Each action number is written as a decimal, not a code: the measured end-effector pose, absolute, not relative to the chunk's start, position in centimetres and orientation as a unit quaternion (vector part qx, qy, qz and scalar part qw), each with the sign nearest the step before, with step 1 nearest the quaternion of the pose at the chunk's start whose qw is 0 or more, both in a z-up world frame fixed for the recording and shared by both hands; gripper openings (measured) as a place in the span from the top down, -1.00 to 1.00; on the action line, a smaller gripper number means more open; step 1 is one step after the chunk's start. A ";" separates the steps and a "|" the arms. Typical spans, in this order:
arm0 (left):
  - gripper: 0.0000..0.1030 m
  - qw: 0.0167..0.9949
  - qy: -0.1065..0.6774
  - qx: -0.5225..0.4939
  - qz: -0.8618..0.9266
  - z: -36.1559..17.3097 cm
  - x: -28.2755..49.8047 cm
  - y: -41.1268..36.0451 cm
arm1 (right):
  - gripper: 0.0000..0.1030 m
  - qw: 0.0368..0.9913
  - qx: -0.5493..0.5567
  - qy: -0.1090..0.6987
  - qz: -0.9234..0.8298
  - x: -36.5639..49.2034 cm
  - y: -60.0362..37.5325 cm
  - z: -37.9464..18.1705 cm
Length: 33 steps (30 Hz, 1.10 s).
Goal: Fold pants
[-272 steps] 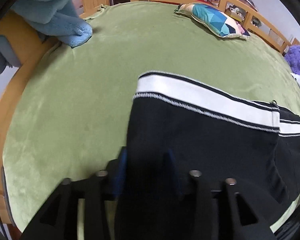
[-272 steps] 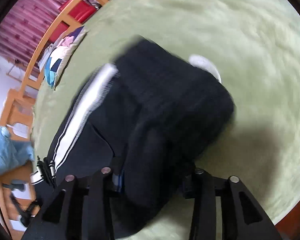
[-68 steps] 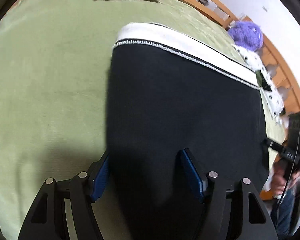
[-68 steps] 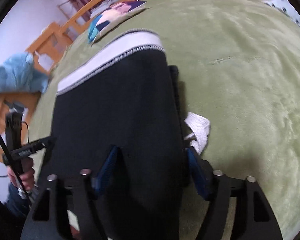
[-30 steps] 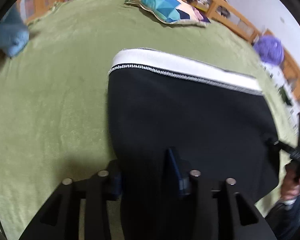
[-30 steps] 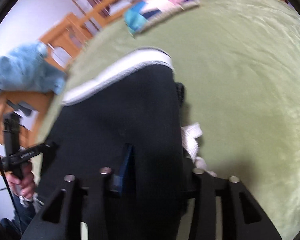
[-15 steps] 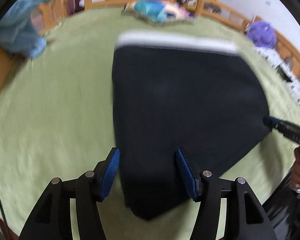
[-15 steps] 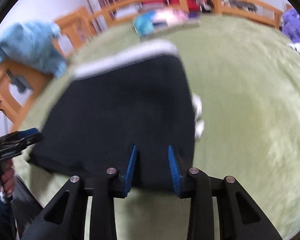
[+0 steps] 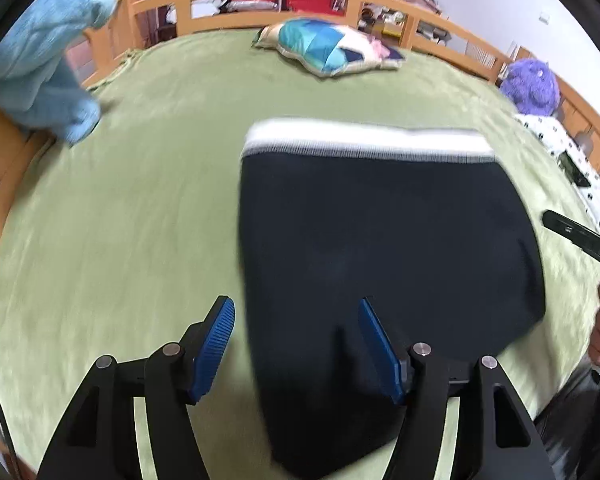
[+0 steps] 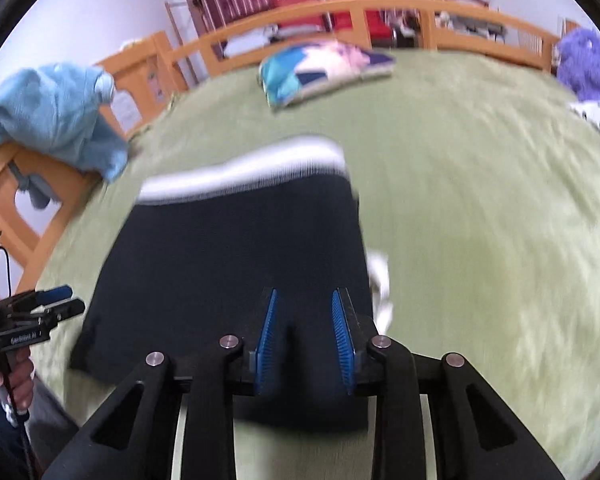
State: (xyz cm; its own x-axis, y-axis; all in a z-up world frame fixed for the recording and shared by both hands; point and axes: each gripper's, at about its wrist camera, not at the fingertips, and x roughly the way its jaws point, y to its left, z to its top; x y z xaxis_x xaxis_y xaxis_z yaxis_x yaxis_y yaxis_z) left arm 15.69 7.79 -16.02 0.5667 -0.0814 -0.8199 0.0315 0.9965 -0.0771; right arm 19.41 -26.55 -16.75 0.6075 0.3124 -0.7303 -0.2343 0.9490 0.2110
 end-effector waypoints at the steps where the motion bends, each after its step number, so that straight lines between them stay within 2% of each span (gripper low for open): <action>1: -0.21 0.887 0.459 -0.025 -0.034 -15.8 16.7 7.5 | 0.45 0.898 0.046 0.410 0.150 20.9 -26.1 -16.4; 7: -0.25 0.893 0.447 -0.017 -0.050 -16.0 23.8 5.5 | 0.46 0.904 0.033 0.390 0.175 27.6 -23.4 -16.5; 12: -0.28 0.880 0.474 -0.011 -0.030 -20.1 27.8 5.2 | 0.48 0.907 -0.029 0.391 0.153 30.4 -22.1 -21.6; 15: -0.44 0.883 0.468 -0.010 -0.026 -21.1 28.2 5.2 | 0.49 0.902 0.009 0.402 0.156 31.1 -23.5 -21.9; 23: -0.45 0.884 0.467 -0.019 -0.027 -20.9 26.2 5.9 | 0.50 0.910 -0.028 0.393 0.128 31.4 -22.5 -22.2; 25: -0.39 0.881 0.473 -0.021 -0.025 -20.6 24.9 6.1 | 0.45 0.909 -0.033 0.398 0.121 31.0 -22.4 -21.9; 27: -0.39 0.880 0.473 -0.027 -0.030 -20.5 22.5 6.5 | 0.18 0.913 -0.026 0.392 0.106 29.4 -22.9 -21.6; 29: -0.39 0.883 0.468 -0.030 -0.022 -20.6 19.9 7.0 | 0.00 0.916 -0.025 0.389 0.094 26.8 -23.8 -21.7; 33: -0.41 0.872 0.484 -0.073 -0.026 -21.5 14.6 7.7 | -0.01 0.909 0.005 0.403 0.108 21.6 -25.9 -21.9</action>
State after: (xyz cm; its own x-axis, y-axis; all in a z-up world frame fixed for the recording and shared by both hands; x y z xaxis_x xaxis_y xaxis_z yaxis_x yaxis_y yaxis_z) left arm 14.65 7.67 -21.46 0.5306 -0.1155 -0.8397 -0.0256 0.9880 -0.1520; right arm 21.58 -25.86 -21.95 0.6513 0.2010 -0.7317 -0.1924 0.9765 0.0969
